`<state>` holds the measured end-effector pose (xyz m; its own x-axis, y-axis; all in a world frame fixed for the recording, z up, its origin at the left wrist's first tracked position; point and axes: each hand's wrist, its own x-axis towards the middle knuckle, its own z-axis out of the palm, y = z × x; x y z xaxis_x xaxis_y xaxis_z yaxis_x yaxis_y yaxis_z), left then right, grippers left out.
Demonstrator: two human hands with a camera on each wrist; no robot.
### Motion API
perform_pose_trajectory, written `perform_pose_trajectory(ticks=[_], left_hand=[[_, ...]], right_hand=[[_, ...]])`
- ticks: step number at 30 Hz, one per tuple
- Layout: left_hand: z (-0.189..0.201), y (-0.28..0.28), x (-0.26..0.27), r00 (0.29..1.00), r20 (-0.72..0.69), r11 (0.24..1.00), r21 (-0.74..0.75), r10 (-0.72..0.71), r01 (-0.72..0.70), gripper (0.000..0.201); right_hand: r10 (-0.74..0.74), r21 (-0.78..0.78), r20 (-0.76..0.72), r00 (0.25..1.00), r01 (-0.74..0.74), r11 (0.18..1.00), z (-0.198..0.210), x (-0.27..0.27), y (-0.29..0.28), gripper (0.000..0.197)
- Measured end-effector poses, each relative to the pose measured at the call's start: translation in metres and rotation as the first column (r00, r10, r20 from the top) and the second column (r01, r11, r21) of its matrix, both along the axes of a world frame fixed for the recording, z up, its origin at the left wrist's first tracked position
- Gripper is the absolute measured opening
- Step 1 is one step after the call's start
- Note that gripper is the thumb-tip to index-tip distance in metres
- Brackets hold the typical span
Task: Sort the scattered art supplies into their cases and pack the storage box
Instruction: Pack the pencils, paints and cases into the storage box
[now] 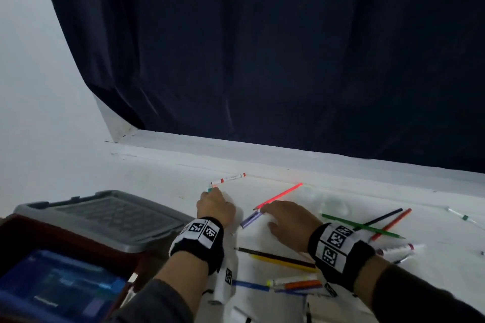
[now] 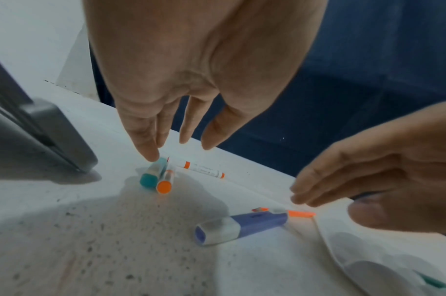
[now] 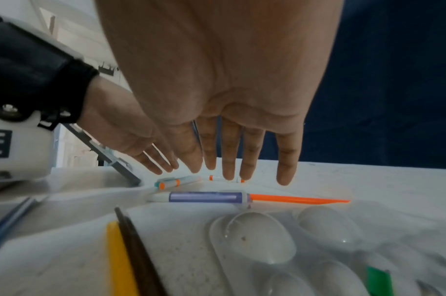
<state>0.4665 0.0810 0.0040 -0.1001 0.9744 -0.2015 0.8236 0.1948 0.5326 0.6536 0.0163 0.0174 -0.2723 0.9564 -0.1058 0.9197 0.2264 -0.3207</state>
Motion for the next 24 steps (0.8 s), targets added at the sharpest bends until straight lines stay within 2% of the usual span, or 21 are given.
perform_pose_trajectory(ticks=[5,9,12,14,17,21,24], left_hand=[[-0.012,0.017,0.008,0.990,-0.134,0.997,-0.080,-0.033,0.022,0.047],[-0.017,0.022,0.007,0.971,-0.235,0.996,-0.083,-0.042,0.023,0.040],[-0.023,0.025,0.003,0.977,-0.214,1.000,-0.026,-0.019,0.014,0.038],[-0.026,0.025,-0.001,0.986,-0.162,0.999,0.007,-0.034,0.036,0.035],[-0.027,0.024,-0.005,0.988,-0.119,0.995,0.007,-0.099,0.101,0.037],[-0.020,0.014,-0.005,0.971,-0.148,0.983,-0.030,-0.186,0.183,0.044],[-0.015,0.004,-0.005,0.957,-0.180,0.973,-0.058,-0.229,0.222,0.037]], right_hand=[[0.131,-0.034,0.178,0.975,-0.127,0.991,-0.014,-0.014,0.031,0.043],[0.192,0.008,0.440,0.877,-0.217,0.976,-0.019,-0.022,0.044,0.032],[0.187,0.050,0.542,0.820,-0.253,0.966,-0.013,-0.026,0.045,0.021],[0.195,0.082,0.554,0.809,-0.287,0.954,-0.010,-0.026,0.043,0.017],[0.168,0.119,0.501,0.849,-0.260,0.958,-0.005,-0.020,0.035,0.020],[0.101,0.156,0.397,0.912,-0.175,0.972,0.009,-0.007,0.020,0.019],[0.028,0.173,0.320,0.947,-0.087,0.981,0.022,0.002,0.000,0.018]])
